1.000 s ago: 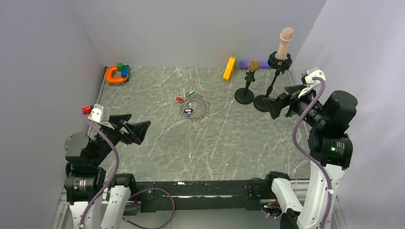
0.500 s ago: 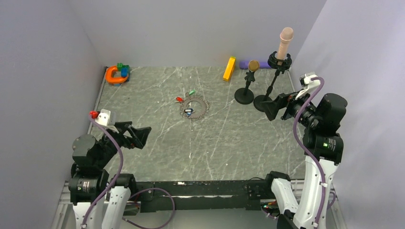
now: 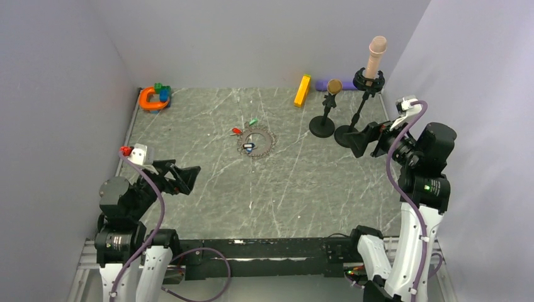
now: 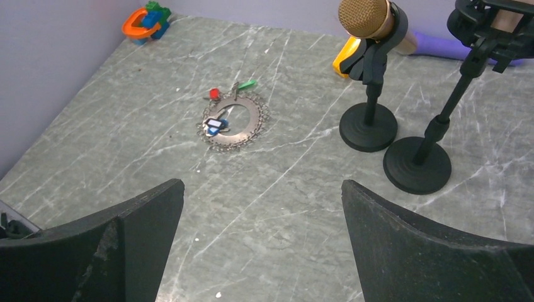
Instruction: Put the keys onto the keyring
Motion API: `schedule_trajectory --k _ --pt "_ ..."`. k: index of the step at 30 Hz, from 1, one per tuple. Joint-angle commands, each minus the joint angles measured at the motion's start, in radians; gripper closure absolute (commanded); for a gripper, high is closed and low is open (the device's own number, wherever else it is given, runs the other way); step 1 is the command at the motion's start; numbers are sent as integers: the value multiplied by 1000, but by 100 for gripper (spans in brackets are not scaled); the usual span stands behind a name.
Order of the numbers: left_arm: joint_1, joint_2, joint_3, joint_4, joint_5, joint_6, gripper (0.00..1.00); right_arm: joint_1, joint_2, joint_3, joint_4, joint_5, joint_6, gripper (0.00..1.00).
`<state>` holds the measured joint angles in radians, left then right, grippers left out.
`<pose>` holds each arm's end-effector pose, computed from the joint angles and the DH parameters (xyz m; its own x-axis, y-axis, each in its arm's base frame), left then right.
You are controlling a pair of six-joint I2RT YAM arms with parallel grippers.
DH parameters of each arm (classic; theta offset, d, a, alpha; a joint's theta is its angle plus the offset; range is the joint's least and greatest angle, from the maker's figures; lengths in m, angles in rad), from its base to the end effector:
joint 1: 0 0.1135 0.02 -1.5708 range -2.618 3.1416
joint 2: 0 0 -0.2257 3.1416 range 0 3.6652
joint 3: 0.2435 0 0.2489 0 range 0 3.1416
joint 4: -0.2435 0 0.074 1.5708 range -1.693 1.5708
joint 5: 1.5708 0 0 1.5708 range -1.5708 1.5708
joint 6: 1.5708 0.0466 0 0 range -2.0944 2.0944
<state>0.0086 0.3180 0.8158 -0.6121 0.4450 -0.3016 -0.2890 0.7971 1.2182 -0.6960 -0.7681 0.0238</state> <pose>0.1047 -0.0192 0.3389 -0.2336 -0.2701 -0.9341 0.3670 0.8651 -0.3420 0.1642 -0.0150 0.3993 -0.2705 0.0983 -0.9577 -0.4297 0.8779 0.2115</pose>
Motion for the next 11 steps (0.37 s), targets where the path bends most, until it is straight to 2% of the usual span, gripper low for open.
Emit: schedule_trajectory --k 1,11 --pt "-2 8 -9 49 2 0 0 -15 15 -17 59 -10 24 0" --pt "-2 2 -10 48 -45 48 1 -32 50 -11 59 -32 -52 0"
